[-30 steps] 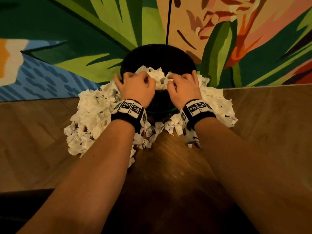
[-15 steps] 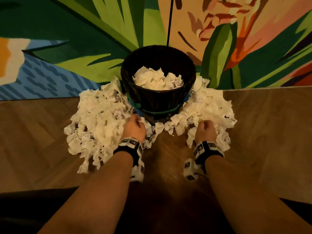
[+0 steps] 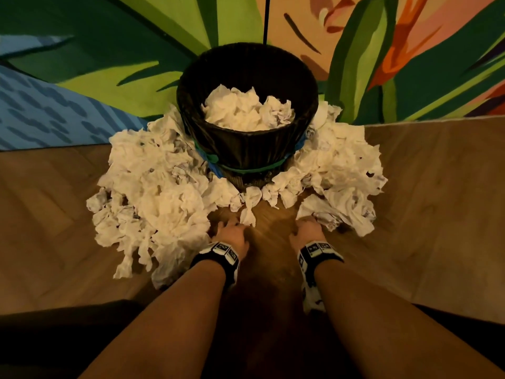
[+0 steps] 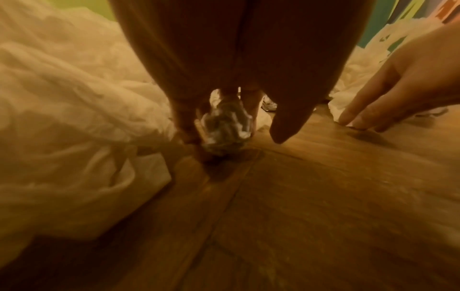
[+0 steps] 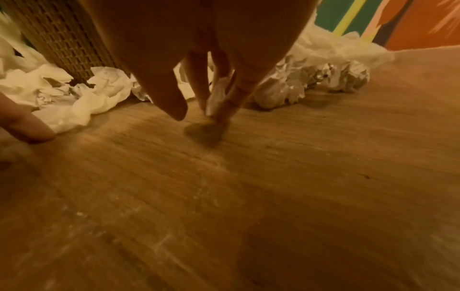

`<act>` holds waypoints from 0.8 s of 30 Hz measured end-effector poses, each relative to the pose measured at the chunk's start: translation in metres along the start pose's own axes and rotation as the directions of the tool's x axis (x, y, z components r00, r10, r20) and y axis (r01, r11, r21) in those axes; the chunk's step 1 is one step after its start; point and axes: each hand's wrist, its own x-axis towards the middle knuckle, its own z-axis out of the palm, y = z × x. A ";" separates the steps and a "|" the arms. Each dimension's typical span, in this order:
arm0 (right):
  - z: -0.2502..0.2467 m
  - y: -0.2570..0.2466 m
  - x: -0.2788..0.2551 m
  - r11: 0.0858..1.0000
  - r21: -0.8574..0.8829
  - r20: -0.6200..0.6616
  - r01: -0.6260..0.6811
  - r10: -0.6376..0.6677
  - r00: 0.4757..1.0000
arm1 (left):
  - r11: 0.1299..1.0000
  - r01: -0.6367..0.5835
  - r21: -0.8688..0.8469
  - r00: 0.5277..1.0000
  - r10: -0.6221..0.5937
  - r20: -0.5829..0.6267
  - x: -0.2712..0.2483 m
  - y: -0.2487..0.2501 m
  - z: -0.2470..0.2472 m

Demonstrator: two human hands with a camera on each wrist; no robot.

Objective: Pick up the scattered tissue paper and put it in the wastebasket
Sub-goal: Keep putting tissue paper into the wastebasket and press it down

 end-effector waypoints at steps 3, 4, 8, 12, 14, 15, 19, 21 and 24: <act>0.006 0.001 0.001 0.991 0.135 0.054 0.010 -0.017 0.998 | 0.988 -0.060 -0.140 0.994 0.046 -0.104 -0.002 -0.002 0.008; 0.010 0.002 -0.002 0.979 0.202 0.051 0.009 -0.019 0.999 | 0.980 -0.058 -0.190 0.992 0.036 -0.117 -0.005 -0.004 0.010; 0.022 0.005 -0.013 0.947 0.320 -0.017 -0.014 0.021 1.000 | 0.939 -0.051 -0.339 0.990 0.003 -0.141 -0.015 -0.006 0.014; 0.018 0.004 -0.016 0.966 0.257 0.020 -0.025 0.021 1.000 | 0.968 -0.055 -0.245 0.997 0.041 -0.062 -0.015 -0.008 0.012; 0.017 0.005 -0.017 0.963 0.268 0.029 -0.034 0.028 0.999 | 0.983 -0.081 -0.164 0.996 0.074 -0.050 -0.015 -0.008 0.011; 0.018 0.005 -0.017 0.959 0.280 0.029 -0.046 0.039 0.999 | 0.988 -0.087 -0.125 0.995 0.081 -0.053 -0.015 -0.007 0.011; 0.018 0.002 -0.014 0.955 0.288 0.016 -0.073 0.072 0.997 | 0.996 -0.075 -0.038 0.997 0.075 -0.021 -0.015 -0.006 0.010; 0.019 -0.001 -0.013 0.943 0.328 -0.037 -0.056 0.072 0.997 | 0.997 -0.069 -0.018 0.998 0.069 0.002 -0.014 -0.008 0.011; 0.018 -0.008 -0.012 0.953 0.302 -0.098 0.037 -0.008 0.995 | 0.996 -0.077 -0.046 0.997 0.077 -0.015 -0.011 -0.011 0.016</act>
